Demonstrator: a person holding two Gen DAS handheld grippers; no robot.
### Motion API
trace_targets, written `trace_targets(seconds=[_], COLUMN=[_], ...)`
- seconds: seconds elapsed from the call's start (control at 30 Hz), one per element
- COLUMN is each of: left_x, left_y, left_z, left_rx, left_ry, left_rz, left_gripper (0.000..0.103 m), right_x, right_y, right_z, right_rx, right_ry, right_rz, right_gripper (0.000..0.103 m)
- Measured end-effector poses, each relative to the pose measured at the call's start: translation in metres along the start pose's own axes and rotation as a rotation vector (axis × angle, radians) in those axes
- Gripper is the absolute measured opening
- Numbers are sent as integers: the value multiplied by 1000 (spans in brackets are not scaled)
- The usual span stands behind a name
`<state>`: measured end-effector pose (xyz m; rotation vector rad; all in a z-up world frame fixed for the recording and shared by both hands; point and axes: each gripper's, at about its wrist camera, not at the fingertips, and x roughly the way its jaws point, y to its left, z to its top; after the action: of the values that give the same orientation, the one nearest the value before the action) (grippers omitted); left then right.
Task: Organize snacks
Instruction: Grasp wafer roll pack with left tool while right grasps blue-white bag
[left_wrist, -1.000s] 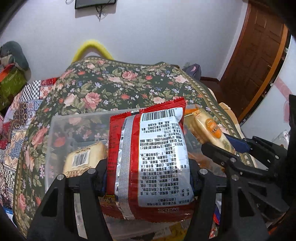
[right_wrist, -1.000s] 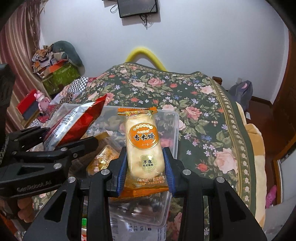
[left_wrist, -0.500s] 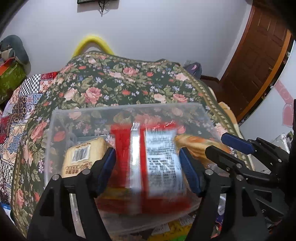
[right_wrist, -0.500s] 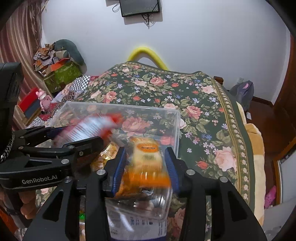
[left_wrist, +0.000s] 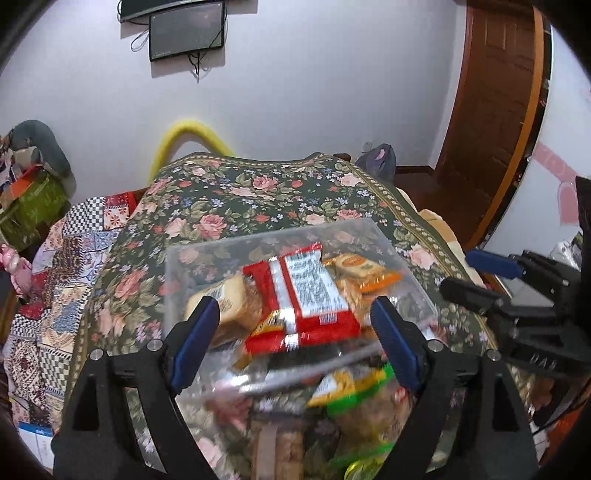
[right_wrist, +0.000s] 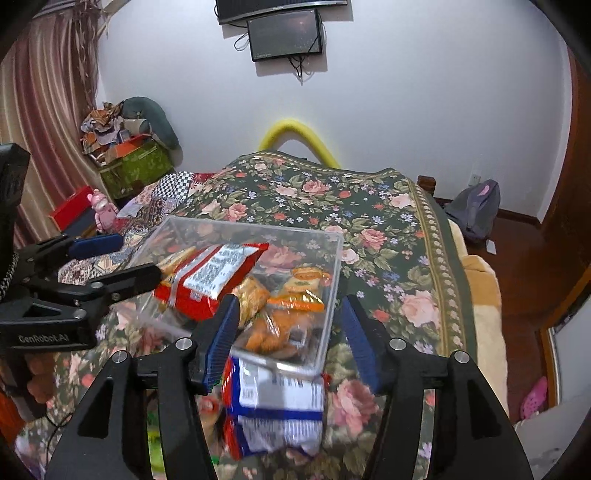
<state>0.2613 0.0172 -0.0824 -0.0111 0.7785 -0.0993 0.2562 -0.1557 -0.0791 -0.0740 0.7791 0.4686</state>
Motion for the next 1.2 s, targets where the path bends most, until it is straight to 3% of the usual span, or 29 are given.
trace_targets(seconds=[0.27, 0.5, 0.57, 0.67, 0.9, 1.1, 1.2], left_x=[-14, -4, 1, 8, 23, 30, 33], left_y=[17, 33, 36, 35, 34, 36, 38], left_z=[-44, -96, -111, -128, -148, -153, -150], left_rx=[-24, -70, -86, -85, -84, -90, -96], left_ry=[51, 154, 187, 220, 243, 231, 215], left_rz=[18, 30, 19, 9, 23, 8, 0], left_gripper=[85, 85, 85, 85, 83, 68, 54], right_x=[-15, -16, -15, -13, 10, 32, 38], right_y=[-4, -8, -8, -8, -3, -2, 0], right_z=[-34, -67, -77, -89, -100, -100, -97], right_rx=[8, 44, 56, 73, 97, 130, 138], right_ry=[25, 81, 97, 104, 160, 194, 188], right_rz=[3, 21, 29, 33, 36, 42, 30], right_gripper=[57, 57, 61, 76, 77, 77, 77])
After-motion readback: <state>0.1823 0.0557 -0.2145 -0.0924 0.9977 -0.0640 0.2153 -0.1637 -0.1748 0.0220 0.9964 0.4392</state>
